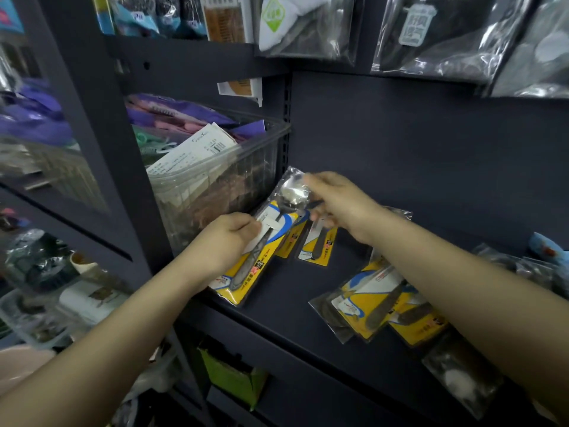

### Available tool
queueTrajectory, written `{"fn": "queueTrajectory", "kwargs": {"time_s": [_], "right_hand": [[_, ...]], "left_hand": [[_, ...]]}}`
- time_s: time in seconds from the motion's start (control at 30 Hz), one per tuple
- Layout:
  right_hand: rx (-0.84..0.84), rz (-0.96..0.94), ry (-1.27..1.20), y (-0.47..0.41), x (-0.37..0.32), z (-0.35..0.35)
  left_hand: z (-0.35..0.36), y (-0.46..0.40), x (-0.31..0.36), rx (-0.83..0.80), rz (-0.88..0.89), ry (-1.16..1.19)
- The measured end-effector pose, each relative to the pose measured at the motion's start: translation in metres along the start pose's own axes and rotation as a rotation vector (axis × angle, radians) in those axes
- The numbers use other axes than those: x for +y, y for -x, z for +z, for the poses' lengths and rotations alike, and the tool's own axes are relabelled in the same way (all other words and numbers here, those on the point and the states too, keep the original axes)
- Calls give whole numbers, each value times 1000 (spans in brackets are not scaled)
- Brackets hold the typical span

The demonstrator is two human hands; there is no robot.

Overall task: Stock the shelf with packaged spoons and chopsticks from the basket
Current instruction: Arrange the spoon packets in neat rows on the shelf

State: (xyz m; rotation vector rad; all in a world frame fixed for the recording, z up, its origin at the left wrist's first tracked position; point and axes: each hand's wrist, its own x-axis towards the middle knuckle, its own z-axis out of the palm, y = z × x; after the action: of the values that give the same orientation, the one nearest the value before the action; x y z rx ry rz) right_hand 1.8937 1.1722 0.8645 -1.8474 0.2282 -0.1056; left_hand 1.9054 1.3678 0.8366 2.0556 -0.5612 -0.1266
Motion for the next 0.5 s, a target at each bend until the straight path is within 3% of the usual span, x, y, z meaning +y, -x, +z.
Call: {"fn": "queueTrajectory", "kwargs": {"time_s": [0.07,0.2,0.27,0.4,0.5], "right_hand": [[-64,-31,15,3,0,18],[7,12,47,-11,6,48],[47,22,139,-21,11,61],[136,15,528,-33,15,69],[192,-23,761,-27,13,59]], "left_hand": [[-6,4,0,-9,29,-85],[-12,11,-17,96,197,-452],[-11,20,-24,41,312,-558],[-10,32,-41,-150,440,-762],[-8,31,-51,-163,446,-752]]}}
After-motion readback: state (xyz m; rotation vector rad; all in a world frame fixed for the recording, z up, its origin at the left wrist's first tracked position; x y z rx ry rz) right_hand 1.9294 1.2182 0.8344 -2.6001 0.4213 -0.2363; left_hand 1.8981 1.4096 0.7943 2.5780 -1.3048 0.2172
